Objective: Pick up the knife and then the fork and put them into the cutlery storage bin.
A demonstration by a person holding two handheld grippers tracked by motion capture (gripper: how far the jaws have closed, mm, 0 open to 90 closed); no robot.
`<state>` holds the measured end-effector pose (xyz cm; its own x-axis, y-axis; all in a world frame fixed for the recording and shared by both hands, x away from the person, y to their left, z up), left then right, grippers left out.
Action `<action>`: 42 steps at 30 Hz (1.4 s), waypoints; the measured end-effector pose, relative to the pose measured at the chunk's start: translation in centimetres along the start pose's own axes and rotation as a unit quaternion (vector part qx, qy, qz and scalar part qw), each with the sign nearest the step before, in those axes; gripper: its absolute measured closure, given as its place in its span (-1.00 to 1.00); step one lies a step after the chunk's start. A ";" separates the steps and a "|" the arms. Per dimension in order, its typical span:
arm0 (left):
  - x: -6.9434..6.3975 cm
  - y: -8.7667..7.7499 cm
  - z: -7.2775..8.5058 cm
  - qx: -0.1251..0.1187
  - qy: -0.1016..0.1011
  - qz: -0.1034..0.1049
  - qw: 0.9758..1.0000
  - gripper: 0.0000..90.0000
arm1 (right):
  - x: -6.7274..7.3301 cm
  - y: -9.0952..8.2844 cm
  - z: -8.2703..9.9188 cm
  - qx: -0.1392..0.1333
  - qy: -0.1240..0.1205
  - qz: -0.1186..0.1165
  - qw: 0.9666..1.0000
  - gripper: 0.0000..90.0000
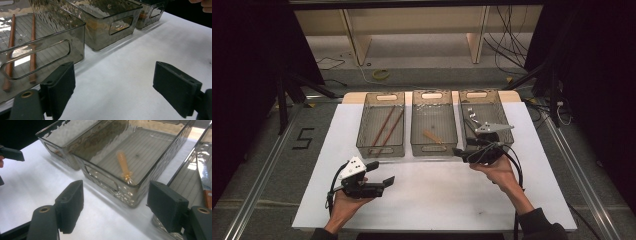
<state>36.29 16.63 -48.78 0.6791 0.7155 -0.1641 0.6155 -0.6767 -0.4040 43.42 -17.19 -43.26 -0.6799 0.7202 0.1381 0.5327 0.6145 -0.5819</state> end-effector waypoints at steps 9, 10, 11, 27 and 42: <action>0.0 0.0 0.0 0.000 0.001 0.000 1.000 -0.62 | 0.5 -0.8 1.8 -0.018 -0.002 -0.010 1.000 -0.34; -0.1 0.0 0.0 0.001 0.001 0.001 1.000 -0.62 | 0.5 -1.0 2.0 -0.021 -0.002 -0.012 1.000 -0.34; -0.1 0.1 0.0 0.001 0.002 0.003 1.000 -0.62 | 0.5 -1.1 2.2 -0.022 0.000 -0.013 1.000 -0.34; -0.3 0.2 0.1 0.005 0.006 0.010 1.000 -0.62 | 2.2 -2.1 4.6 -0.047 -0.010 -0.032 0.998 -0.38; -0.4 0.2 0.1 0.004 0.003 0.020 1.000 -0.62 | 2.5 -3.2 7.0 -0.062 -0.007 -0.030 0.998 -0.41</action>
Point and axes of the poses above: each handheld gripper's, and its own axes: y roughly forward along the jaws, z roughly out of its underside, x roughly to its left, the point moved 4 cm from there along y, roughly forward along the jaws, and after that the axes turned 1 degree about -y, right-handed, at the moved point
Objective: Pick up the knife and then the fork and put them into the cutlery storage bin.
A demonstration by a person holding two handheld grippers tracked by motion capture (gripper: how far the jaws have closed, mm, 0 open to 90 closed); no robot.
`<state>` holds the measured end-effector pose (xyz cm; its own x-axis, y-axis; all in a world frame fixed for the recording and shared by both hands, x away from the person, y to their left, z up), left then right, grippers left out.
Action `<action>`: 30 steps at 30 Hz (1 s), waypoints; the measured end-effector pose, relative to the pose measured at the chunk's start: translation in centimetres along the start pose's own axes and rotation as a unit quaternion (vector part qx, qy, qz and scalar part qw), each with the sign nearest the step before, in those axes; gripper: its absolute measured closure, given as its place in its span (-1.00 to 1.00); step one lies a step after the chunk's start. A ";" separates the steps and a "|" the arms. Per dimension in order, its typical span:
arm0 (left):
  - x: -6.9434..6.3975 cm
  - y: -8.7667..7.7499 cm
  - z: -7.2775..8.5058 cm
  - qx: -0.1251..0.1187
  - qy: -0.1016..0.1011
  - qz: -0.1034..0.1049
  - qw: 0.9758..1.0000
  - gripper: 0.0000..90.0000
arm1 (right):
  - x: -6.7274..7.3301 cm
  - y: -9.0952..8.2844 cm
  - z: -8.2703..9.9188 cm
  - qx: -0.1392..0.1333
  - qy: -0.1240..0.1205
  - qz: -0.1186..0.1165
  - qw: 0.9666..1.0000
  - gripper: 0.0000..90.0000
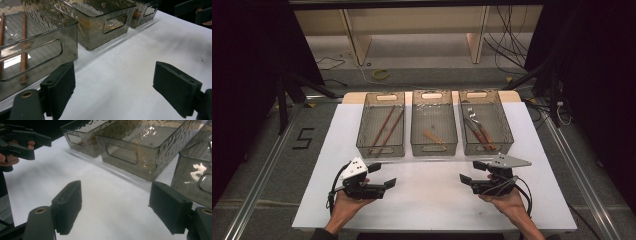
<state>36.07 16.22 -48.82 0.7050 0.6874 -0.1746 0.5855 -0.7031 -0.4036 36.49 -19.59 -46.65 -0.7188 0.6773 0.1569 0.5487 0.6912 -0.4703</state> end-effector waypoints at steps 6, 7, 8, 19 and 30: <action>-0.1 0.0 0.0 0.000 0.001 0.003 1.000 -0.62 | -0.1 -0.5 0.7 -0.006 0.004 0.003 1.000 -0.45; -0.1 0.0 0.0 0.000 0.001 0.003 1.000 -0.62 | -0.1 -0.5 0.8 -0.007 0.004 0.003 1.000 -0.46; -0.1 0.0 0.0 0.001 0.003 0.004 1.000 -0.62 | 0.0 -0.5 0.9 -0.006 0.005 0.003 1.000 -0.47; -0.3 0.0 0.0 -0.001 0.001 0.009 1.000 -0.62 | 0.3 -0.9 1.8 -0.001 -0.002 0.010 1.000 -0.49; -0.2 0.0 0.0 -0.001 0.000 0.009 1.000 -0.62 | 0.2 -1.0 1.8 -0.002 0.001 0.014 1.000 -0.50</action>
Point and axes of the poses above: each handheld gripper's, and its own axes: y roughly forward along the jaws, z roughly out of its underside, x roughly to its left, the point moved 4 cm from there along y, roughly forward along the jaws, and after that the axes turned 1 degree about -y, right-handed, at the moved point
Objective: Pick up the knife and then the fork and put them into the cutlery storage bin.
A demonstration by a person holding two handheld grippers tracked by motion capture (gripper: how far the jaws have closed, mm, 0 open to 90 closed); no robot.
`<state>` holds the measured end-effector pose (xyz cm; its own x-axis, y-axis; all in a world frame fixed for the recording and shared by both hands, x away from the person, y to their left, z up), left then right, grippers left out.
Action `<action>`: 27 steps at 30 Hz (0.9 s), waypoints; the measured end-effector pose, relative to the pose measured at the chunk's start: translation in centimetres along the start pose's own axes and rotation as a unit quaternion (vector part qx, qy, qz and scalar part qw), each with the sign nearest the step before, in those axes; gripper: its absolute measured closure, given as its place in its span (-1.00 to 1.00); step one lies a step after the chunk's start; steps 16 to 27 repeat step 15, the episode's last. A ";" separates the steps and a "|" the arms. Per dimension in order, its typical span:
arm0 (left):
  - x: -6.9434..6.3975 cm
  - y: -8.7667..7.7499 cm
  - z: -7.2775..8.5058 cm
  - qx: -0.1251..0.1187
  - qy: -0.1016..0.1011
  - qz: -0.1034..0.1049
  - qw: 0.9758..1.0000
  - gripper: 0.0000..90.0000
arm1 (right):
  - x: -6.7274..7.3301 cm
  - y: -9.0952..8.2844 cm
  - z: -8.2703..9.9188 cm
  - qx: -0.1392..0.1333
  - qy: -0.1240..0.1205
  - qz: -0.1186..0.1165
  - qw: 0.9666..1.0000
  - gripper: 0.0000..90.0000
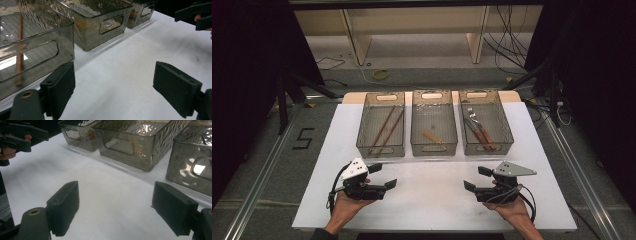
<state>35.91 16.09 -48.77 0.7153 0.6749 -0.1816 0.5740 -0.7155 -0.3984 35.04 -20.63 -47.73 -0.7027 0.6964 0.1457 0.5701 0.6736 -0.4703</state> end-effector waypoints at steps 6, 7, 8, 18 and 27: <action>0.0 0.0 0.0 0.000 0.000 0.000 1.000 -0.62 | 0.0 0.0 0.0 0.000 -0.001 0.001 1.000 -0.49; 0.0 0.0 0.0 0.000 0.000 0.000 1.000 -0.62 | 0.0 0.0 0.0 0.000 -0.001 0.001 1.000 -0.49; 0.0 0.0 0.0 0.000 0.000 0.000 1.000 -0.62 | 0.0 0.0 0.0 0.000 -0.001 0.001 1.000 -0.49; 0.1 0.0 0.0 0.001 0.000 -0.001 1.000 -0.62 | -0.1 0.0 0.0 0.000 -0.001 0.002 1.000 -0.49; 0.1 0.0 0.0 0.001 0.000 -0.001 1.000 -0.62 | -0.1 0.0 0.0 0.000 -0.001 0.002 1.000 -0.49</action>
Point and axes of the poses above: each handheld gripper's, and its own axes: y roughly forward along the jaws, z roughly out of its underside, x roughly to its left, the point moved 4 cm from there along y, roughly forward along the jaws, and after that the axes turned 1 degree about -y, right-handed, at the moved point
